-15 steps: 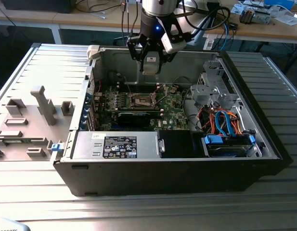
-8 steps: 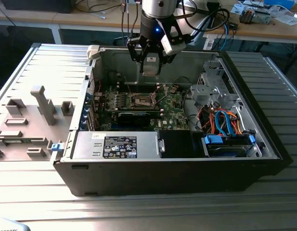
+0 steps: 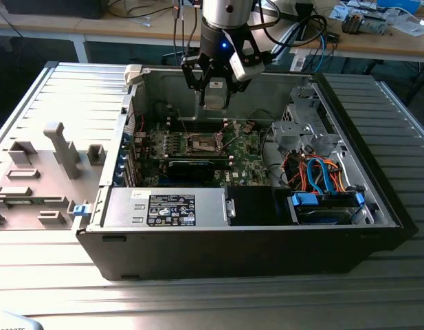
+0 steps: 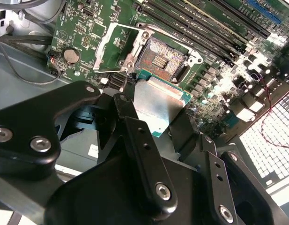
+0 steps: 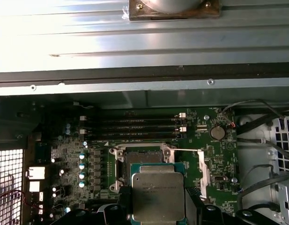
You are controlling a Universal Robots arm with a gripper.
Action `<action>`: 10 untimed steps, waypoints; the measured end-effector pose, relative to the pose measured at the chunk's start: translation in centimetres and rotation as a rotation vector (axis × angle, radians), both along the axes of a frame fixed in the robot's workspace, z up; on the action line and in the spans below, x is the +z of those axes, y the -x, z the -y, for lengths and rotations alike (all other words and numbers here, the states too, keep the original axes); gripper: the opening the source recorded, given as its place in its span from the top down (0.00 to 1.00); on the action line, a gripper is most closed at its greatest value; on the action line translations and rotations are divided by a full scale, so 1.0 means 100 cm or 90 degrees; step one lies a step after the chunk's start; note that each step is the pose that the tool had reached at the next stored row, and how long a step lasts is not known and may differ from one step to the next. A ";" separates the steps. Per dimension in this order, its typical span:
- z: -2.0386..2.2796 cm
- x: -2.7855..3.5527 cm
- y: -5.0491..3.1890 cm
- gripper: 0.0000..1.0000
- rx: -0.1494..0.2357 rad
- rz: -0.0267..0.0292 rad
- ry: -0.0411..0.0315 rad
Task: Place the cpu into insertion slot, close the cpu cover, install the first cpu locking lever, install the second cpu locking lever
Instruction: 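Place the cpu into insertion slot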
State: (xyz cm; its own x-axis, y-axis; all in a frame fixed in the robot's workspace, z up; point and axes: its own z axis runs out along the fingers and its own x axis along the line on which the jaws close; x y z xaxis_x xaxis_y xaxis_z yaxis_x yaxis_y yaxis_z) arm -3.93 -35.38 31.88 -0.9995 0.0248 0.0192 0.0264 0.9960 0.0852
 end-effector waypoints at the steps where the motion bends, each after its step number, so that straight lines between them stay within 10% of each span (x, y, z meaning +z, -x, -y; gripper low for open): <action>1: 0.0000 -0.0003 0.0000 0.46 0.000 0.0000 0.0000; 10: 0.0000 -0.0054 0.0000 0.46 0.000 0.0000 0.0000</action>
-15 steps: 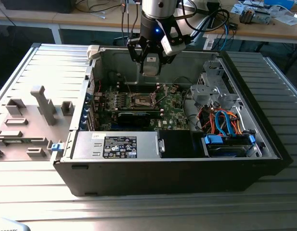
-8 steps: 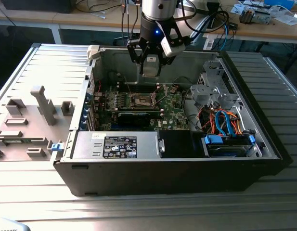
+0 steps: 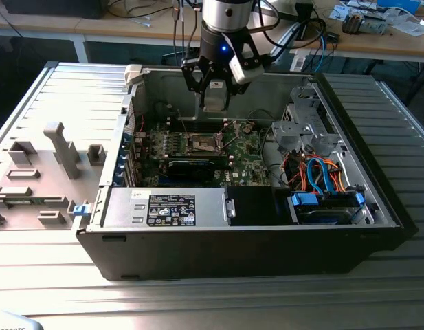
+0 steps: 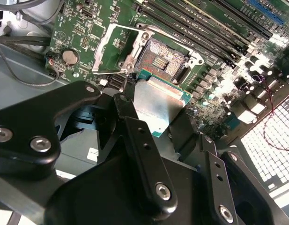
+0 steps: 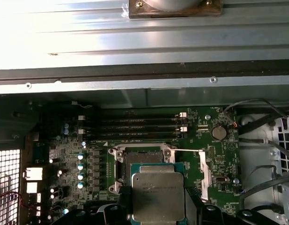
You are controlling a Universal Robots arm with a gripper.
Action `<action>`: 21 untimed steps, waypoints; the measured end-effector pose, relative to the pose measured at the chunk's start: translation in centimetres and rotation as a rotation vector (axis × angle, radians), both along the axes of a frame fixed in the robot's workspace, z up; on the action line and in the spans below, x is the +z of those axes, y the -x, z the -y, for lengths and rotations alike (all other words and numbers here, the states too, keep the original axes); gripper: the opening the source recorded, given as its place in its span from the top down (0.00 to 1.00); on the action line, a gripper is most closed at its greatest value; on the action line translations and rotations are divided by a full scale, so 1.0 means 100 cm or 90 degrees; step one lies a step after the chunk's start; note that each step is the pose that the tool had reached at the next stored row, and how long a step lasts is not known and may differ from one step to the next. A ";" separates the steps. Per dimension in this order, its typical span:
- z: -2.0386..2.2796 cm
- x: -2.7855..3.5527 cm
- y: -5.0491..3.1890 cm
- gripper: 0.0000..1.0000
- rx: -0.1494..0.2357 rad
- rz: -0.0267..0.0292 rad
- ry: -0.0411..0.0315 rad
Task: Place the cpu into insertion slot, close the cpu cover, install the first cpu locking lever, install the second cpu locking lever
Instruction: 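Place the cpu into insertion slot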
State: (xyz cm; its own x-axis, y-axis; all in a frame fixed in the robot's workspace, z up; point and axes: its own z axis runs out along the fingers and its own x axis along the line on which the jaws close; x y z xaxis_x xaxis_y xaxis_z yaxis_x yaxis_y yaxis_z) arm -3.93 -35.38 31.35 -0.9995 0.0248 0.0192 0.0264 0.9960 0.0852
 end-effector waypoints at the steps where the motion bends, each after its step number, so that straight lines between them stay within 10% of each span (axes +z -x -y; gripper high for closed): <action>1: 0.0000 -0.0033 0.0000 0.46 0.000 0.0000 0.0000; 21: 0.0000 -0.0112 0.0000 0.46 0.000 0.0000 0.0000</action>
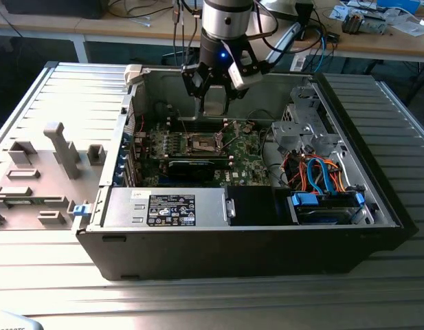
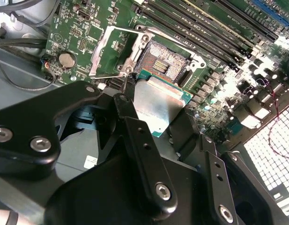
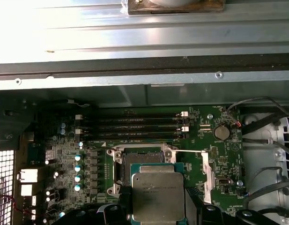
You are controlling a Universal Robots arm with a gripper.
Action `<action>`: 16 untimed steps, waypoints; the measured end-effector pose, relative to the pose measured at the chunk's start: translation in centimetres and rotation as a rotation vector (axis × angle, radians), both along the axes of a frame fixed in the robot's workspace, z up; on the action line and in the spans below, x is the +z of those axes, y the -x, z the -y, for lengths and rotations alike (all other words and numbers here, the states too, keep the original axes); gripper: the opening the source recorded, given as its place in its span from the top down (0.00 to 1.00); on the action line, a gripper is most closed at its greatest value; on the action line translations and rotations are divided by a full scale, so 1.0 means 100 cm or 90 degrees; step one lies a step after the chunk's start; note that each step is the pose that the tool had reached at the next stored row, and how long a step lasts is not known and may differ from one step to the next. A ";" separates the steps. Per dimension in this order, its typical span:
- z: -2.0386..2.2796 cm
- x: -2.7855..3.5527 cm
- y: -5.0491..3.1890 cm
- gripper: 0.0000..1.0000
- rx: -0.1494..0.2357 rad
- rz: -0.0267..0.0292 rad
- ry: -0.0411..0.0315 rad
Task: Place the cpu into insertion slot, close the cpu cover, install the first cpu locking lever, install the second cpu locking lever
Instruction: 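Place the cpu into insertion slot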
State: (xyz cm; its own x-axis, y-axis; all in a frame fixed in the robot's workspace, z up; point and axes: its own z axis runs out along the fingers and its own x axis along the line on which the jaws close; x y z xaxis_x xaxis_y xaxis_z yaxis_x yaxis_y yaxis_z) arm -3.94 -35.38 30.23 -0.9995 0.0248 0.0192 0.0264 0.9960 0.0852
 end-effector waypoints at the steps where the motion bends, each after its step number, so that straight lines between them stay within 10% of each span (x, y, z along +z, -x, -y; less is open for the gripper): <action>1: 0.0000 -0.0003 0.0000 0.46 0.000 0.0000 0.0000; 16: -0.0001 -0.0062 0.0000 0.46 0.000 0.0000 -0.0001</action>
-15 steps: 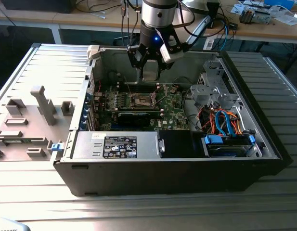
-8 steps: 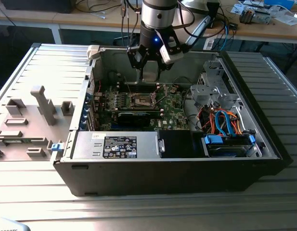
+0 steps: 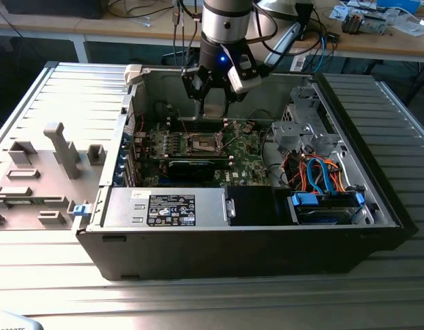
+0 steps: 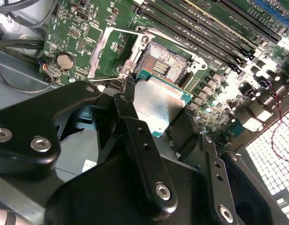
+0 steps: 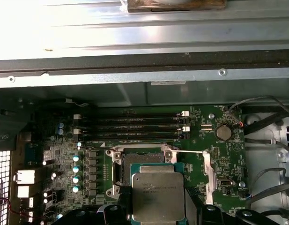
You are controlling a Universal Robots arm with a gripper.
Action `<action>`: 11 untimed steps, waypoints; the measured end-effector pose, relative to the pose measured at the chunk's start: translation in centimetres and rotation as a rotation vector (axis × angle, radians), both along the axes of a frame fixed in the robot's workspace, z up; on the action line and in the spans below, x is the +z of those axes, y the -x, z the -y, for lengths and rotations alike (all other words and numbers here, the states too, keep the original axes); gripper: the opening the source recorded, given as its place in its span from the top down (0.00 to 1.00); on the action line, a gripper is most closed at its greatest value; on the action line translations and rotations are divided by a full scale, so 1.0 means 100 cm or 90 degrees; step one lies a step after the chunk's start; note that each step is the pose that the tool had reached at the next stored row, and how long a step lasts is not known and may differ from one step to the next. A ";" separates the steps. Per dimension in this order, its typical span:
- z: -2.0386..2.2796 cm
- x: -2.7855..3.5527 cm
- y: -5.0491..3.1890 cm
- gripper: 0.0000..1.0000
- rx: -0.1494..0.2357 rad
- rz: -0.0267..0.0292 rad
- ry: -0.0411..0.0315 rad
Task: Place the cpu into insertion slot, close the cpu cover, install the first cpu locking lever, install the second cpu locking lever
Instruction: 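Place the cpu into insertion slot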
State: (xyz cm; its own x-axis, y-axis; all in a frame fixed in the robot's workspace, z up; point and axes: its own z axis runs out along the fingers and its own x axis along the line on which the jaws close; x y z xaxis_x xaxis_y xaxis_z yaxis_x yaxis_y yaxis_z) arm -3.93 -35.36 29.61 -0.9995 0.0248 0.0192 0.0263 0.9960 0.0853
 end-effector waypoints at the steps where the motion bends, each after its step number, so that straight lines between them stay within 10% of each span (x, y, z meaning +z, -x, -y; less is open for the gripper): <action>1: 0.0000 -0.0003 0.0000 0.46 0.000 0.0000 0.0001; 11: 0.0000 -0.0042 0.0000 0.46 0.000 0.0000 0.0000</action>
